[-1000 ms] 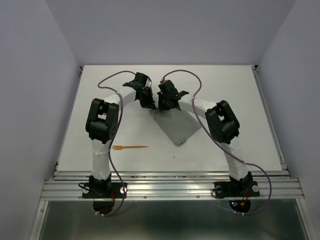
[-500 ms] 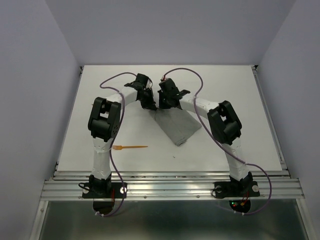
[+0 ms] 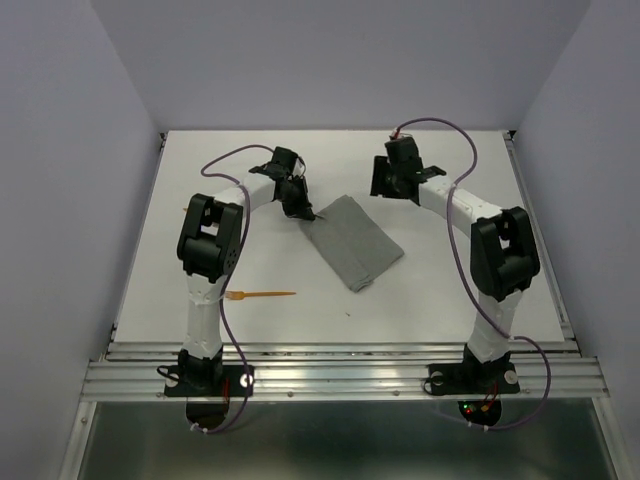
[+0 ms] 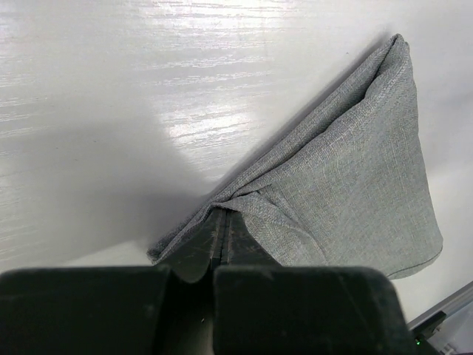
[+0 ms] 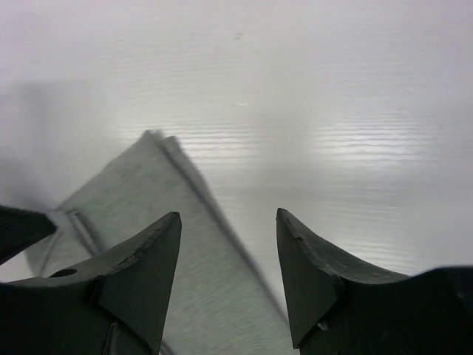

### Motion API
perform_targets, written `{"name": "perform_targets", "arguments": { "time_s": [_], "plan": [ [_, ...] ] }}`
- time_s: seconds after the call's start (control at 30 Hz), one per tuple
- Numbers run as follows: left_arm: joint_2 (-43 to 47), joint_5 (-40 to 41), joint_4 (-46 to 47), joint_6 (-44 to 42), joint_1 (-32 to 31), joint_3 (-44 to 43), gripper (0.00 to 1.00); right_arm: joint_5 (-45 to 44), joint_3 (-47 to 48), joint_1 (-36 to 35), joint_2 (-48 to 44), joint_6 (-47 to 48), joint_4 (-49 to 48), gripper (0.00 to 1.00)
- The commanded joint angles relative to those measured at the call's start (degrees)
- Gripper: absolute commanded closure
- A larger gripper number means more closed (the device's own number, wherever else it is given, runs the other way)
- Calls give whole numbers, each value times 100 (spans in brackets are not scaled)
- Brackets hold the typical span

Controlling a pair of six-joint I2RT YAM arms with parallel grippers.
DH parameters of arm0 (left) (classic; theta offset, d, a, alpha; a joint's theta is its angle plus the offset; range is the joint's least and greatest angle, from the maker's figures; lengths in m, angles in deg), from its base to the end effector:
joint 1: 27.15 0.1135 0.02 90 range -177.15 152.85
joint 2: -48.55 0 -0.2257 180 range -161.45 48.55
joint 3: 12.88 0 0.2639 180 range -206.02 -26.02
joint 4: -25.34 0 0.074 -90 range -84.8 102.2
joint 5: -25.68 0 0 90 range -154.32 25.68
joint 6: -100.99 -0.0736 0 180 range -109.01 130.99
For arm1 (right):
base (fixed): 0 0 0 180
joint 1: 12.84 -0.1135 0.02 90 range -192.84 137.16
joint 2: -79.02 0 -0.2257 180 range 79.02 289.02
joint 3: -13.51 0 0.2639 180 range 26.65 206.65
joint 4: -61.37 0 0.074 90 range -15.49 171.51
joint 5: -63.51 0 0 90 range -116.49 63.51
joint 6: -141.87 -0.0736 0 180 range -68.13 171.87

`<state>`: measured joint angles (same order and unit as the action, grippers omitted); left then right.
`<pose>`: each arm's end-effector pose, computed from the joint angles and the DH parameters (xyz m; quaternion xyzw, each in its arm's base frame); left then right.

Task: Fold the napkin into a case and place the utensils inside
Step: Pick up the 2/3-rectangle-folded napkin at the center of the board.

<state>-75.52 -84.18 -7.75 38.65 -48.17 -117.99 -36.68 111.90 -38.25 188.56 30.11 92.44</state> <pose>0.4429 -0.1970 0.1018 0.0020 0.9332 -0.2806 0.2246 0.4237 0.1868 0.1768 0.0069 0.9114 0.0870 0.4022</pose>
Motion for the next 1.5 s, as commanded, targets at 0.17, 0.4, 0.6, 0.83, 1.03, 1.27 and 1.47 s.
{"name": "perform_targets", "arguments": {
  "time_s": [0.17,0.4,0.6,0.83,1.03,1.27,1.47],
  "plan": [
    [58,-45,70,20,-17,-59,100,2020,966,388,1183,1130,544,32],
    [50,-45,35,20,-17,-85,100,2935,1362,388,1772,1122,114,24],
    [41,-36,-27,11,-17,-173,100,3383,1600,388,2212,1051,96,30],
    [50,-27,-53,3,-17,-173,100,3683,1600,388,2379,1060,105,48],
    [102,-18,-27,3,-17,-103,100,3446,1556,388,2239,884,53,86],
    [146,-9,8,20,-8,-15,100,2647,1170,265,1660,621,-237,99],
    [146,-44,26,29,-17,12,100,2303,739,80,1176,453,-501,99]
  ]
}}
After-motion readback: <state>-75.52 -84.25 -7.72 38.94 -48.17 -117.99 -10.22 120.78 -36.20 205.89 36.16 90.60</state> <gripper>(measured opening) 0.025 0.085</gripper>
